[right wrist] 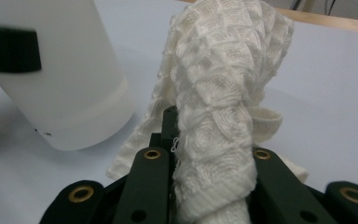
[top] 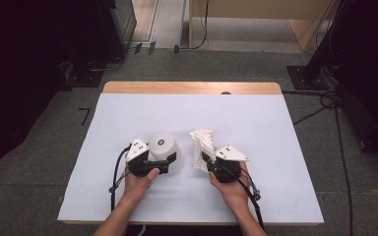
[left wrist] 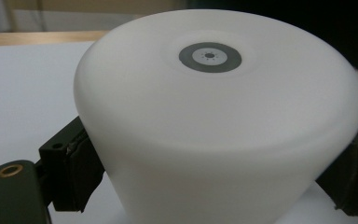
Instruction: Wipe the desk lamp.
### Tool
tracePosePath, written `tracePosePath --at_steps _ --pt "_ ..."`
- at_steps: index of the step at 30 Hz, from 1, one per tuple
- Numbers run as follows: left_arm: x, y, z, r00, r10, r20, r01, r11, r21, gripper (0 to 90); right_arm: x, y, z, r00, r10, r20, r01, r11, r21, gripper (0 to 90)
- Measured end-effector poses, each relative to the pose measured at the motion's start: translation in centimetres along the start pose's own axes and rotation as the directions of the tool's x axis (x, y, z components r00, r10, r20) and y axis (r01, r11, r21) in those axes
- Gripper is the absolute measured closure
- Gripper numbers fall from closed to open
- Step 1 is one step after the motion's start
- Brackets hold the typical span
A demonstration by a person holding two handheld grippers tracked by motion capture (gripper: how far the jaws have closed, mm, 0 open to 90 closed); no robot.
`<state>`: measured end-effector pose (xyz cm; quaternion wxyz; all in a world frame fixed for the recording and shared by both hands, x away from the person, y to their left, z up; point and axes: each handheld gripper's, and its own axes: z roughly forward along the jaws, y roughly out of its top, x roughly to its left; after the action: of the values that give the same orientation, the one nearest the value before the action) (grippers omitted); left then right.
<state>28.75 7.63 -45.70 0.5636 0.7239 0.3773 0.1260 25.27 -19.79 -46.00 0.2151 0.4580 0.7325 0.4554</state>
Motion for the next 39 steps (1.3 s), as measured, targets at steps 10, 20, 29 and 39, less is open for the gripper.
tracePosePath --at_steps 10,20,29,39 --pt "-0.4 -0.1 0.4 0.9929 0.019 0.117 -0.023 0.9991 0.035 9.1 3.3 0.0 1.0 0.9954 -0.020 -0.093 0.023 0.999 0.031 78.3" --pt "-2.2 -0.7 1.7 0.9866 0.095 0.132 -0.108 0.9897 0.094 9.0 2.8 2.4 -1.9 0.9938 -0.009 -0.110 -0.002 0.995 -0.099 78.4" --pt "-0.9 0.4 0.4 0.9926 0.072 0.098 -0.076 0.9963 0.040 9.1 3.0 0.6 0.4 0.9927 -0.022 -0.118 0.024 1.000 0.015 78.3" --pt "-0.5 0.0 0.7 0.9789 0.193 -0.068 -0.188 0.9800 0.064 8.8 0.4 0.7 -0.2 0.9983 0.037 -0.045 -0.038 0.999 -0.010 78.1"
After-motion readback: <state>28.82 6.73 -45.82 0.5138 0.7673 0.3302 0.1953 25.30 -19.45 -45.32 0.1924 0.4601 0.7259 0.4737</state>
